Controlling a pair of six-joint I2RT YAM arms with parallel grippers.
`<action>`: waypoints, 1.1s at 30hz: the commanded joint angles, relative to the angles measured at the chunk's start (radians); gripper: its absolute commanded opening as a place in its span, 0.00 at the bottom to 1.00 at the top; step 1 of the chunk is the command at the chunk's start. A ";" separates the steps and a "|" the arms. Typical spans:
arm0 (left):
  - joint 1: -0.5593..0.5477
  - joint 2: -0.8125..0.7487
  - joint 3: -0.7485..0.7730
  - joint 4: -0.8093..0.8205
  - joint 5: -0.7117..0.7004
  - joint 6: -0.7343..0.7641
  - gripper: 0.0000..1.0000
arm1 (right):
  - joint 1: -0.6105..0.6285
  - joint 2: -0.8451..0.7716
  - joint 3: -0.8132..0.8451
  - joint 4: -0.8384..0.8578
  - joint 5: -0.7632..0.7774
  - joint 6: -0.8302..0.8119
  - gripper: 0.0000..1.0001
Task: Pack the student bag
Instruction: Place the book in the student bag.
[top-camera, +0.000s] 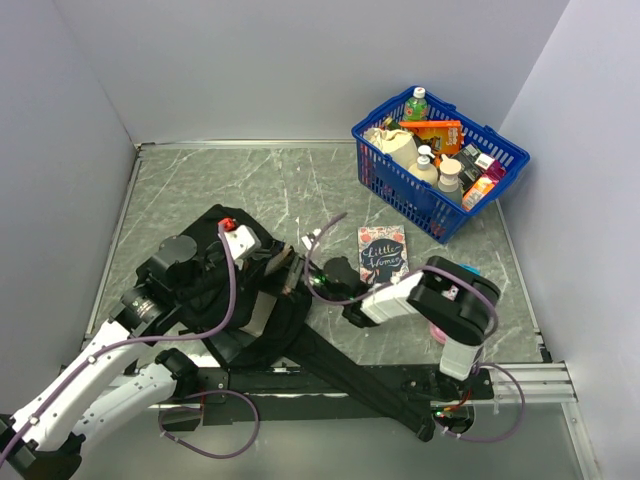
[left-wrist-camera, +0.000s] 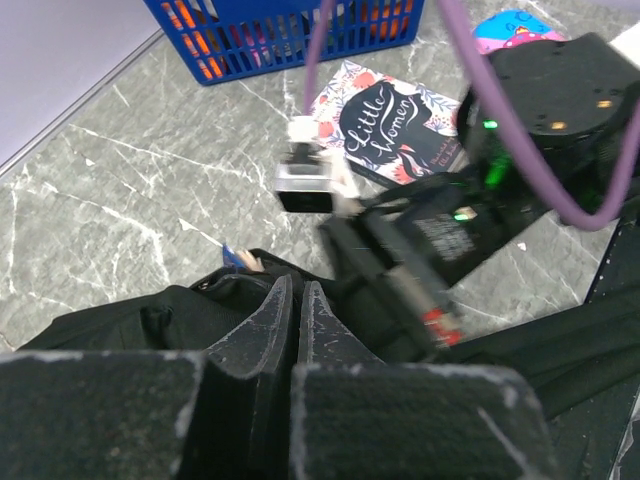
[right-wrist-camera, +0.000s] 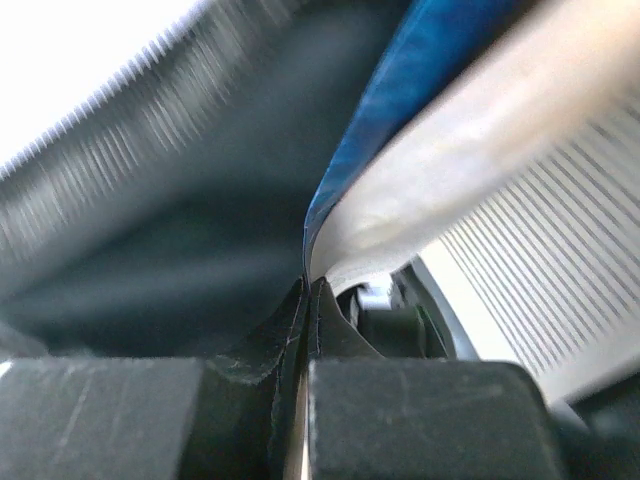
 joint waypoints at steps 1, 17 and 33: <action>-0.002 -0.001 0.023 0.119 0.062 -0.027 0.01 | -0.006 0.090 0.169 0.160 0.125 0.046 0.00; -0.002 -0.008 0.020 0.116 0.065 -0.028 0.01 | 0.052 -0.013 0.269 -0.630 -0.040 -0.162 0.71; -0.004 -0.013 0.020 0.117 0.056 -0.039 0.01 | 0.089 -0.022 0.477 -1.213 0.205 -0.355 0.14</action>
